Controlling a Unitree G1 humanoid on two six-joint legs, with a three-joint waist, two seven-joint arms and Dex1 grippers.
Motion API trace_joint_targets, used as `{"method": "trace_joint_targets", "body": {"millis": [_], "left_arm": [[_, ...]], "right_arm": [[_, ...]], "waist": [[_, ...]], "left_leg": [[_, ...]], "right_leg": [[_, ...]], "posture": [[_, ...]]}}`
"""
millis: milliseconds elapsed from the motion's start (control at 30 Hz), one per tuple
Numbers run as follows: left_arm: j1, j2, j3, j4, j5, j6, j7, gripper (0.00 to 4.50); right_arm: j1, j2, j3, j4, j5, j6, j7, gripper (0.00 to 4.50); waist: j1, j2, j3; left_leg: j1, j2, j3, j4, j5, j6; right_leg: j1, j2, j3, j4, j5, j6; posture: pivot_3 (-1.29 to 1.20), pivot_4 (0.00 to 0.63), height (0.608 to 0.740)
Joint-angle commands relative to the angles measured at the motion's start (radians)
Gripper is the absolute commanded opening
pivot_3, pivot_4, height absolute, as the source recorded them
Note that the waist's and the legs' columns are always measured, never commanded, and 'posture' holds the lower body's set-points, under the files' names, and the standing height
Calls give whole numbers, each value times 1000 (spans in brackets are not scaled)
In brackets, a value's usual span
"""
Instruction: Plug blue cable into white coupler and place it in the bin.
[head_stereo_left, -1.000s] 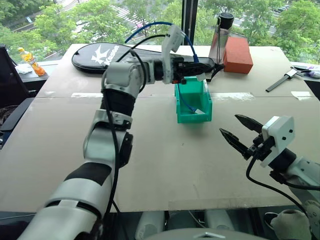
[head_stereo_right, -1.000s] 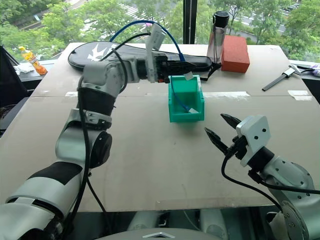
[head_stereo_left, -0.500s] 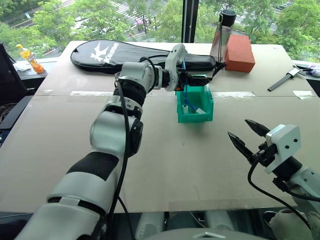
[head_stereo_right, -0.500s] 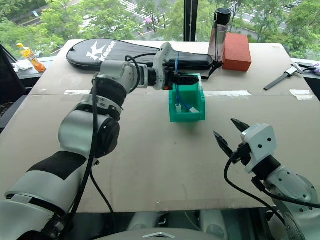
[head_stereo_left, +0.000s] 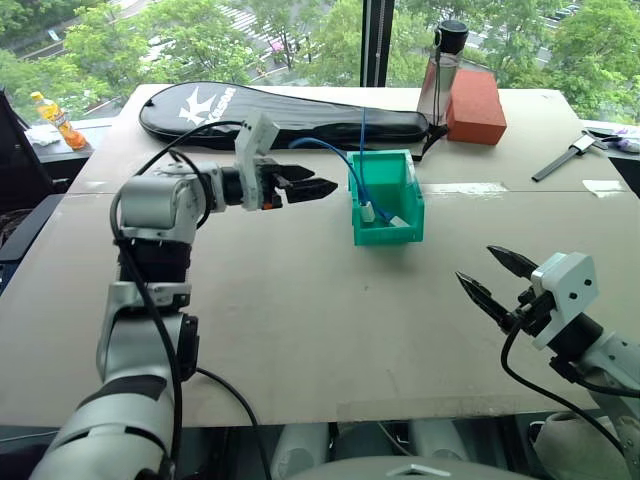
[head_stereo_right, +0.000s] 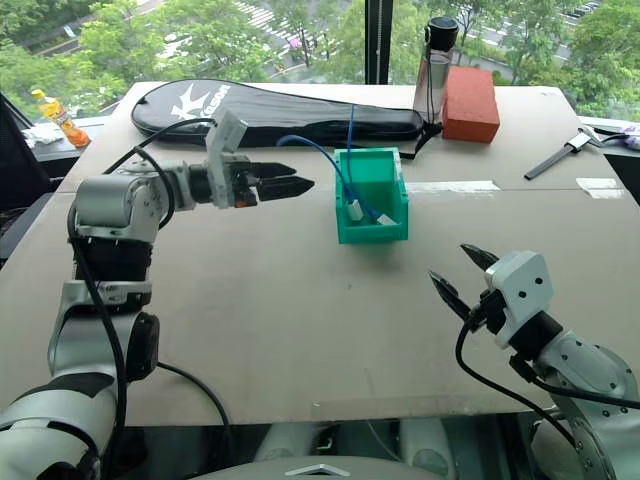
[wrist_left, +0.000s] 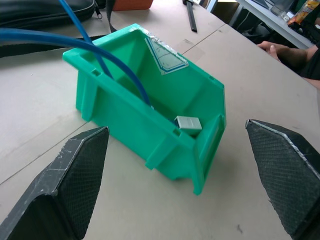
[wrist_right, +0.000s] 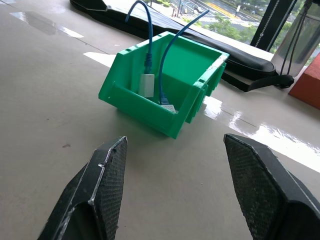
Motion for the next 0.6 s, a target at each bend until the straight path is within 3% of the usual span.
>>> {"method": "trace_joint_targets", "body": {"millis": [33, 300, 600], "left_arm": [[171, 41, 77, -159, -42, -145, -33, 4488], [568, 89, 198, -350, -87, -333, -55, 4488], [825, 76, 275, -438, -106, -405, 18, 4488]], "right_arm": [[1, -34, -60, 4, 28, -26, 45, 2980], [117, -72, -199, 31, 68, -92, 162, 2980], [160, -105, -266, 83, 79, -110, 224, 2980]], "waist": [[0, 0, 0], [0, 0, 0], [0, 0, -1]], "left_leg": [[0, 0, 0, 0, 0, 0], [8, 0, 1, -2, -2, 4], [12, 1, 0, -2, -3, 4]], "right_leg": [[0, 0, 0, -1, 0, 0], [7, -1, 1, 0, -1, -2], [9, -8, -2, -1, -1, -2]], "posture": [[0, 150, 740], [0, 150, 740], [0, 150, 740]]}}
